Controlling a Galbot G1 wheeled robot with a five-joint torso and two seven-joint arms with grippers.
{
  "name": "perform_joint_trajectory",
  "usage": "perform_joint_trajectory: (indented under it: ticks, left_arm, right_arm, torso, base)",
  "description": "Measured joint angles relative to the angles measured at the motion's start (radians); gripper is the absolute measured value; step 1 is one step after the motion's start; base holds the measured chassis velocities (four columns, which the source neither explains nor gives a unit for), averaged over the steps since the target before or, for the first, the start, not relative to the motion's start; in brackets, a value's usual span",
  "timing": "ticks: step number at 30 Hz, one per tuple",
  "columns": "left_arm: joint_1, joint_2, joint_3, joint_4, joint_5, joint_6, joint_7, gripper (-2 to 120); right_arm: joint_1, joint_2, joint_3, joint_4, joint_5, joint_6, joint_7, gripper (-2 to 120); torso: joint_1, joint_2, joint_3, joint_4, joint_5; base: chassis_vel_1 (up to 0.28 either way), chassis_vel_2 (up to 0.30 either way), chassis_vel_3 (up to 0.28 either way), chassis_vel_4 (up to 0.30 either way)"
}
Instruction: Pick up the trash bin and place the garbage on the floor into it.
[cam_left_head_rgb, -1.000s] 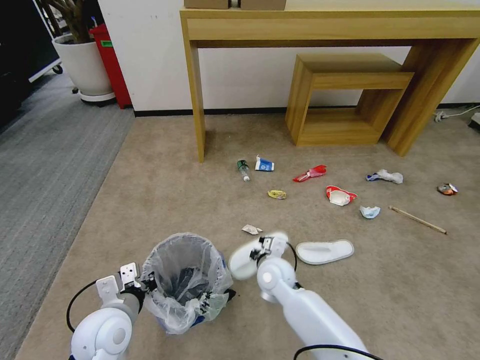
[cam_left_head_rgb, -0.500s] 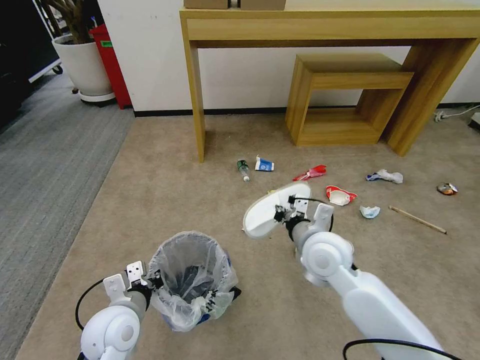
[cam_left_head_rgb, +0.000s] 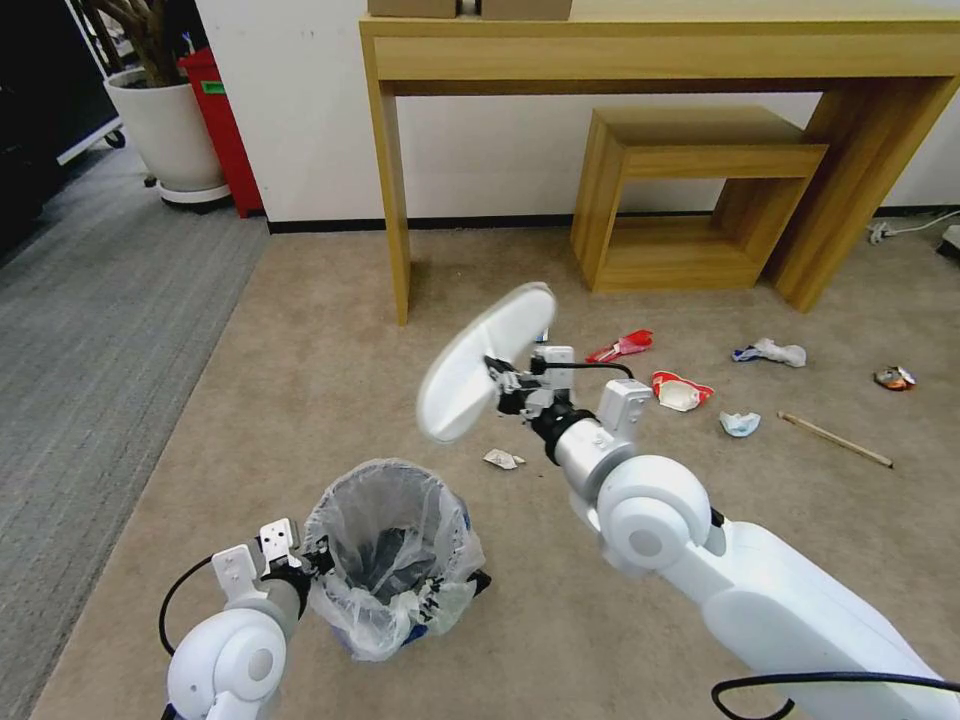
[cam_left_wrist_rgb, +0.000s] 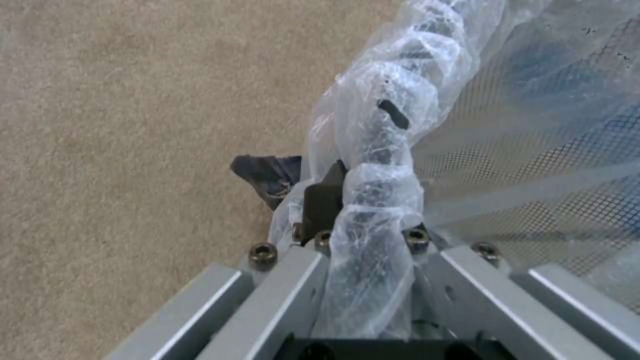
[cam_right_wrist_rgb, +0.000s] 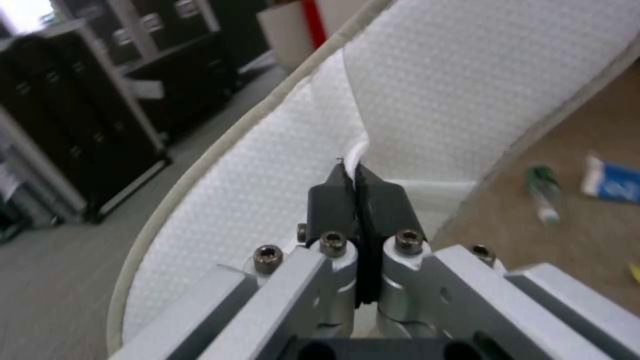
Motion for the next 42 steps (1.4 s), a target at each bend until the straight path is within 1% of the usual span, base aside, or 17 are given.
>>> perform_joint_trajectory:
  ticks: [1, 2, 4, 5, 7, 8, 9, 12, 13, 17, 18, 21, 22, 29, 32, 34, 42]
  left_arm:
    - [0.0, -0.002, -0.001, -0.002, 0.0, 0.0, 0.0, 0]
    - [0.0, -0.002, -0.001, -0.002, 0.0, 0.0, 0.0, 0]
    - [0.0, -0.006, -0.003, -0.006, 0.0, 0.0, 0.0, 0]
    - [0.0, -0.006, -0.003, -0.006, 0.0, 0.0, 0.0, 0]
    - [0.0, -0.011, -0.003, -0.012, 0.0, 0.0, 0.0, 0]
    - [0.0, -0.011, -0.003, -0.012, 0.0, 0.0, 0.0, 0]
    - [0.001, -0.013, -0.003, -0.016, 0.0, 0.0, 0.0, 0]
    - [0.002, -0.02, -0.003, -0.02, 0.001, -0.001, 0.001, 0]
    - [0.002, -0.02, -0.003, -0.02, 0.001, -0.001, 0.001, 0]
    - [0.005, -0.03, -0.003, -0.027, 0.006, -0.003, 0.003, 0]
    - [0.005, -0.03, -0.003, -0.027, 0.006, -0.003, 0.003, 0]
    - [0.007, -0.037, -0.006, -0.035, 0.006, -0.003, 0.004, 0]
    - [0.007, -0.037, -0.006, -0.035, 0.006, -0.003, 0.004, 0]
    - [0.011, -0.051, -0.01, -0.047, 0.007, -0.004, 0.005, 0]
    - [0.011, -0.056, -0.01, -0.047, 0.009, -0.004, 0.006, 0]
    - [0.011, -0.06, -0.011, -0.048, 0.011, -0.004, 0.006, 0]
    - [0.01, -0.065, -0.019, -0.053, 0.011, -0.005, 0.007, 0]
  right_arm:
    - [0.017, -0.008, -0.035, 0.0, -0.014, 0.006, -0.011, 0]
    - [0.017, -0.008, -0.035, 0.0, -0.014, 0.006, -0.011, 0]
    - [0.052, -0.025, -0.109, -0.004, -0.047, 0.017, -0.029, 0]
    - [0.052, -0.025, -0.109, -0.004, -0.047, 0.017, -0.029, 0]
    - [0.088, -0.045, -0.187, -0.02, -0.099, 0.041, -0.062, 0]
    - [0.088, -0.045, -0.187, -0.02, -0.099, 0.041, -0.062, 0]
    - [0.109, -0.055, -0.226, -0.029, -0.127, 0.055, -0.083, 0]
    - [0.146, -0.061, -0.29, -0.05, -0.181, 0.075, -0.112, 0]
    - [0.146, -0.061, -0.29, -0.05, -0.181, 0.075, -0.112, 0]
    - [0.172, -0.038, -0.332, -0.1, -0.292, 0.101, -0.146, 0]
    - [0.172, -0.038, -0.332, -0.1, -0.292, 0.101, -0.146, 0]
    - [0.18, -0.029, -0.362, -0.139, -0.407, 0.121, -0.193, 0]
    - [0.18, -0.029, -0.362, -0.139, -0.407, 0.121, -0.193, 0]
    - [0.211, -0.013, -0.418, -0.214, -0.543, 0.173, -0.247, 0]
    - [0.227, -0.005, -0.434, -0.229, -0.561, 0.184, -0.255, 0]
    - [0.251, 0.006, -0.46, -0.253, -0.588, 0.21, -0.27, 0]
    - [0.278, 0.023, -0.528, -0.284, -0.628, 0.232, -0.285, 0]
  torso:
    - [0.0, 0.0, 0.0, 0.0, 0.0]
    - [0.0, 0.0, 0.0, 0.0, 0.0]
    - [0.0, 0.0, 0.0, 0.0001, 0.0]
    - [0.0, 0.0, 0.0, 0.0001, 0.0]
    - [0.0, 0.0, 0.0, 0.0, 0.0]
    - [0.0, 0.0, 0.0, 0.0, 0.0]
    - [0.0, 0.0, 0.0, 0.0, 0.0]
    - [0.0, 0.0, 0.0, 0.0, -0.0001]
    - [0.0, 0.0, 0.0, 0.0, -0.0001]
    - [0.0, 0.0, 0.0, 0.0, 0.0]
    - [0.0, 0.0, 0.0, 0.0, 0.0]
    - [0.0, 0.0, 0.0, 0.0, 0.0]
    - [0.0, 0.0, 0.0, 0.0, 0.0]
    - [0.0, 0.0, 0.0, 0.0, 0.0]
    - [0.0, 0.0, 0.0, 0.0, 0.0]
    - [0.0, 0.0, 0.0, 0.0, 0.0]
    - [0.0, 0.0, 0.0, 0.0001, 0.0]
  base:
    - [0.0, 0.0, 0.0, 0.0]
    - [0.0, 0.0, 0.0, 0.0]
    - [0.0, 0.0, 0.0, 0.0]
    - [0.0, 0.0, 0.0, 0.0]
    - [0.0, 0.0, 0.0, 0.0]
    - [0.0, 0.0, 0.0, 0.0]
    - [0.0, 0.0, 0.0, 0.0]
    - [0.0, 0.0, 0.0, 0.0]
    - [0.0, 0.0, 0.0, 0.0]
    - [0.0, 0.0, 0.0, 0.0]
    - [0.0, 0.0, 0.0, 0.0]
    - [0.0, 0.0, 0.0, 0.0]
    - [0.0, 0.0, 0.0, 0.0]
    - [0.0, 0.0, 0.0, 0.0]
    - [0.0, 0.0, 0.0, 0.0]
    - [0.0, 0.0, 0.0, 0.0]
    - [0.0, 0.0, 0.0, 0.0]
